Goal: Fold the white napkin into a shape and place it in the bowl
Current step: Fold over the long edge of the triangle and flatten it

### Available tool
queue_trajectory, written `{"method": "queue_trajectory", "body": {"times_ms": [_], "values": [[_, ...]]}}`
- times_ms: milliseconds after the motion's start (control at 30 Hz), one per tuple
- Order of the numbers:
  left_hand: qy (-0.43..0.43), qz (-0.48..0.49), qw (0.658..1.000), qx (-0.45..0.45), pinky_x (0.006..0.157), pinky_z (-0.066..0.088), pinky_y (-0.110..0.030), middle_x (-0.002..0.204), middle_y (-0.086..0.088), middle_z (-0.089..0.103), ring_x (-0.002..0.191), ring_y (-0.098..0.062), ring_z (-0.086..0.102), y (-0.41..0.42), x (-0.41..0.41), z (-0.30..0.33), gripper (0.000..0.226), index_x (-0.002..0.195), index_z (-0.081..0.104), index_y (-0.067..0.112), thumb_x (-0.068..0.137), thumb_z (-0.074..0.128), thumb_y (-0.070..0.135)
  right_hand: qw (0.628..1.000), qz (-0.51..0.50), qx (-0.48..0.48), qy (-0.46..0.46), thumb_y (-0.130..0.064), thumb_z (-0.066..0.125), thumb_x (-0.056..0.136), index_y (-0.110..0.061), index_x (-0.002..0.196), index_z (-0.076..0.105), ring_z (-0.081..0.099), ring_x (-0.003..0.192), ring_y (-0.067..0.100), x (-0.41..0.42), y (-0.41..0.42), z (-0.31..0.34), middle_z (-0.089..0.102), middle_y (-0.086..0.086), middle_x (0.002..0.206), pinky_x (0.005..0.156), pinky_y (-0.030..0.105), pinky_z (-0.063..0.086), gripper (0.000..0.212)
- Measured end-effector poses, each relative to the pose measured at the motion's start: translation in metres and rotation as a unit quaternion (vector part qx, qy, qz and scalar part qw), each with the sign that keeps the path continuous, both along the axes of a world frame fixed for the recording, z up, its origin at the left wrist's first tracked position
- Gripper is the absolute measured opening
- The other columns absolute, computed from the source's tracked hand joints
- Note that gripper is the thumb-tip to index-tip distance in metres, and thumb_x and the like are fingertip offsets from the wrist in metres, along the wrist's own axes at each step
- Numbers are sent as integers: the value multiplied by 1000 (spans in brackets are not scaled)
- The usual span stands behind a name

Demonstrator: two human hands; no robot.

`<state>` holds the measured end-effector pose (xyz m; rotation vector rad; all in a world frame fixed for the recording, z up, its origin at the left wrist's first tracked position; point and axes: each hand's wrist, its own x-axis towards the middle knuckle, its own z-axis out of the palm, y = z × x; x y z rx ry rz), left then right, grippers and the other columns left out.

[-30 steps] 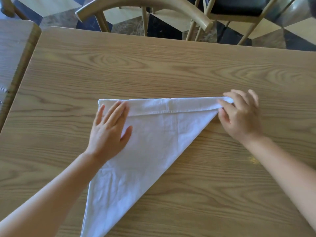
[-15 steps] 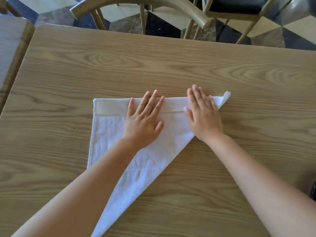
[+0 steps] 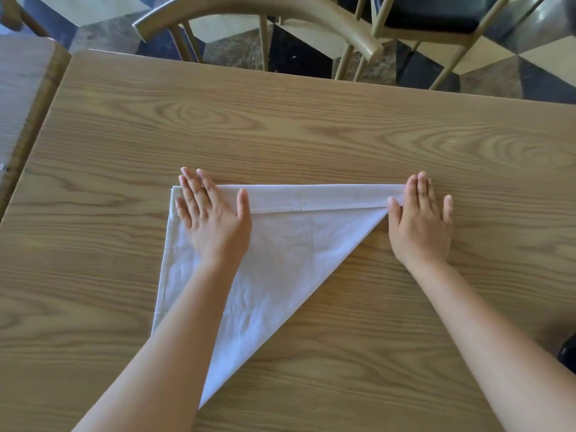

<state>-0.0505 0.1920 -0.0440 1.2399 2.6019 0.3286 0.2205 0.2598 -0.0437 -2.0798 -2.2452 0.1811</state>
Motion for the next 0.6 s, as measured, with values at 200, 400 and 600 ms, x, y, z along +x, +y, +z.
{"method": "queue_trajectory", "body": {"times_ms": [200,400,600], "values": [[13,9,1000,4,116,-10,-41,157,-14,-12,144,-20,-13,10,-3,-2,80,148,-4,5,93,30,52,994,8,97,40,-20,57,89,-2,114,60,46,126,32,12,19,0,58,18,127,112,50,13,31],[41,-70,997,-2,116,-9,-43,156,-20,-10,144,-25,-12,7,-11,-1,86,149,0,12,88,34,61,980,-21,36,194,-2,64,73,-10,76,62,52,86,34,18,26,18,57,8,79,73,34,37,9],[65,-165,984,-8,117,-6,-42,157,-17,-7,145,-22,-10,12,-24,-1,89,150,3,14,85,34,67,934,-51,-92,341,-2,65,78,-23,65,53,48,51,2,44,-21,24,55,-4,62,51,13,37,27]]}}
